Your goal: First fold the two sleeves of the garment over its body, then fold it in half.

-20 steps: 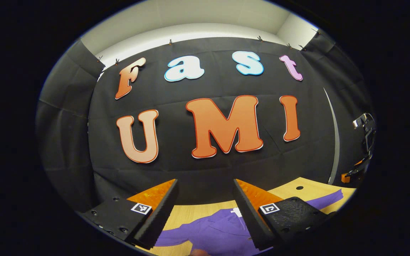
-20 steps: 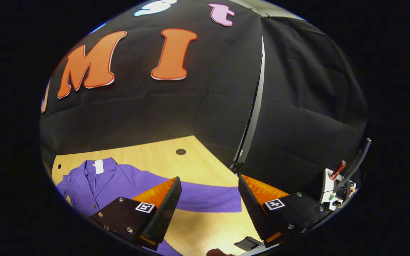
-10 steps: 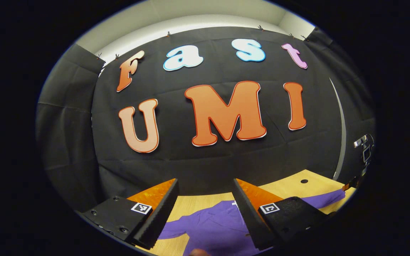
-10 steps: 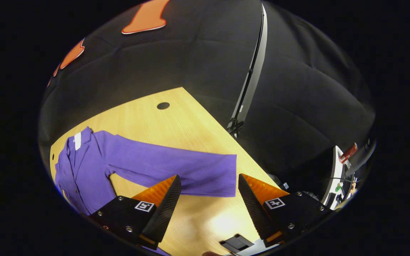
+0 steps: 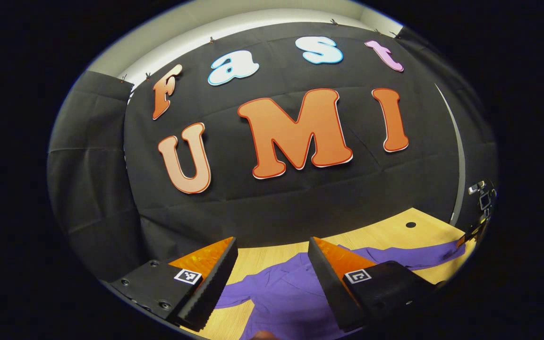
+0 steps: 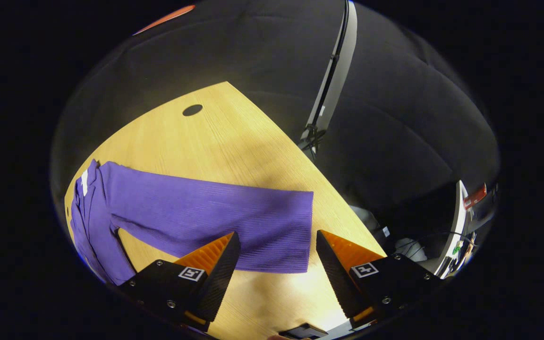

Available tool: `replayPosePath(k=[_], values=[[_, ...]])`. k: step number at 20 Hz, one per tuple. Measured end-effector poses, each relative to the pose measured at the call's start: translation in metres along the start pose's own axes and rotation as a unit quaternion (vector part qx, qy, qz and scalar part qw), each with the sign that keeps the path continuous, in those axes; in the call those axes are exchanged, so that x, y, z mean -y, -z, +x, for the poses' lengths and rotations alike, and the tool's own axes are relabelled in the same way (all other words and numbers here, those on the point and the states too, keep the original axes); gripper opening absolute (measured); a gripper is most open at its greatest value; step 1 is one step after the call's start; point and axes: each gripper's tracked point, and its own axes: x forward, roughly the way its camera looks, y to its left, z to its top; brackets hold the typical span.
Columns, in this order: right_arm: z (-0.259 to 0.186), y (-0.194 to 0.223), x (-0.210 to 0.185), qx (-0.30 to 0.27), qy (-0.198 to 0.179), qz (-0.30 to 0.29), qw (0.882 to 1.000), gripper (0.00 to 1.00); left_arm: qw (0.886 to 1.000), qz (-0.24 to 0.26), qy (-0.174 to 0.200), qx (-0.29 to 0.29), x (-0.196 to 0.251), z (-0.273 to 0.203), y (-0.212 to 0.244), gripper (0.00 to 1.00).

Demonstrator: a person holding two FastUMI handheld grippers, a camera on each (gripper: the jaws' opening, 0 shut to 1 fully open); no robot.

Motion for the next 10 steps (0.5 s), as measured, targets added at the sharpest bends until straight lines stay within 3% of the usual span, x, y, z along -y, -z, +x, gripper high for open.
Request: replayPosePath(k=[8, 10], values=[[0.024, 0.015, 0.013, -0.068, -0.006, 0.042, 0.997, 0.96, 1.000, 0.014, -0.001, -0.007, 0.012, -0.006, -0.002, 0.96], [0.027, 0.008, 0.011, -0.058, -0.007, 0.056, 0.997, 0.95, 1.000, 0.018, 0.002, -0.005, 0.017, -0.005, -0.005, 0.96]])
